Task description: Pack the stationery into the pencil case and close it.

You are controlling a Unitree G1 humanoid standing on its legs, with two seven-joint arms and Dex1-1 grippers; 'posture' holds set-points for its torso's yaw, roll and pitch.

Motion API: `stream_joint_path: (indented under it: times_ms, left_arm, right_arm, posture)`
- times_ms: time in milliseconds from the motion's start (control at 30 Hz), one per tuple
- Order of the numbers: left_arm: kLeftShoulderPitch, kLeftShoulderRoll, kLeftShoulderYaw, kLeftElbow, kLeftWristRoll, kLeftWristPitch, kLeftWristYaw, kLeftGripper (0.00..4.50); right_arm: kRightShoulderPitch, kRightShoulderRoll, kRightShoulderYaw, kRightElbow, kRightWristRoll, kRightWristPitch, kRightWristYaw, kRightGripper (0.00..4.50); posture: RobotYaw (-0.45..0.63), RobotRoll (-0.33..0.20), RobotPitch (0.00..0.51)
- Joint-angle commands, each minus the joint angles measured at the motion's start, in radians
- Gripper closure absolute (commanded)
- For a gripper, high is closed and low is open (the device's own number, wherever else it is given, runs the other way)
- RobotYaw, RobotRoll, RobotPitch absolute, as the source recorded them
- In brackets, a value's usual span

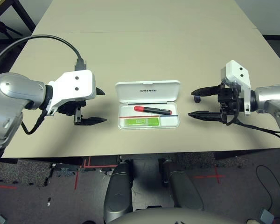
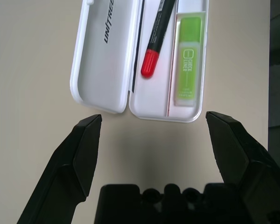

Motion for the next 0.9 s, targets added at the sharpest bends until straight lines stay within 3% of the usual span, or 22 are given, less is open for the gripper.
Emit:
stream_joint_path:
  times_ms: [33, 167, 300, 433, 633, 900]
  left_arm:
    - [0.022, -0.007, -0.002, -0.018, -0.010, -0.010, 0.018, 0.01]
    - [0.025, -0.014, -0.019, -0.018, -0.001, -0.020, 0.033, 0.01]
    - [0.021, -0.016, -0.031, -0.009, 0.004, -0.031, 0.035, 0.01]
    - [0.015, -0.023, -0.047, -0.005, 0.012, -0.037, 0.041, 0.01]
    - [0.002, -0.028, -0.057, -0.008, 0.009, -0.030, 0.055, 0.01]
    - [-0.001, -0.036, -0.070, -0.020, 0.007, -0.021, 0.067, 0.01]
  right_arm:
    - [-0.033, -0.021, -0.008, -0.059, 0.004, 0.212, -0.122, 0.00]
    - [-0.122, 0.035, -0.033, -0.043, -0.024, 0.472, -0.318, 0.00]
    - [-0.180, 0.126, -0.089, -0.018, -0.072, 0.594, -0.482, 0.00]
    - [-0.237, 0.316, -0.191, -0.009, -0.163, 0.742, -0.674, 0.00]
    - [-0.232, 0.480, -0.248, -0.055, -0.207, 0.782, -0.816, 0.00]
    - [-0.169, 0.529, -0.208, -0.085, -0.197, 0.782, -0.889, 0.00]
  posture:
    - [0.03, 0.000, 0.218]
    - [0.02, 0.000, 0.220]
    - [0.02, 0.000, 0.220]
    - [0.00, 0.000, 0.229]
    - [0.00, 0.000, 0.235]
    - [0.00, 0.000, 0.246]
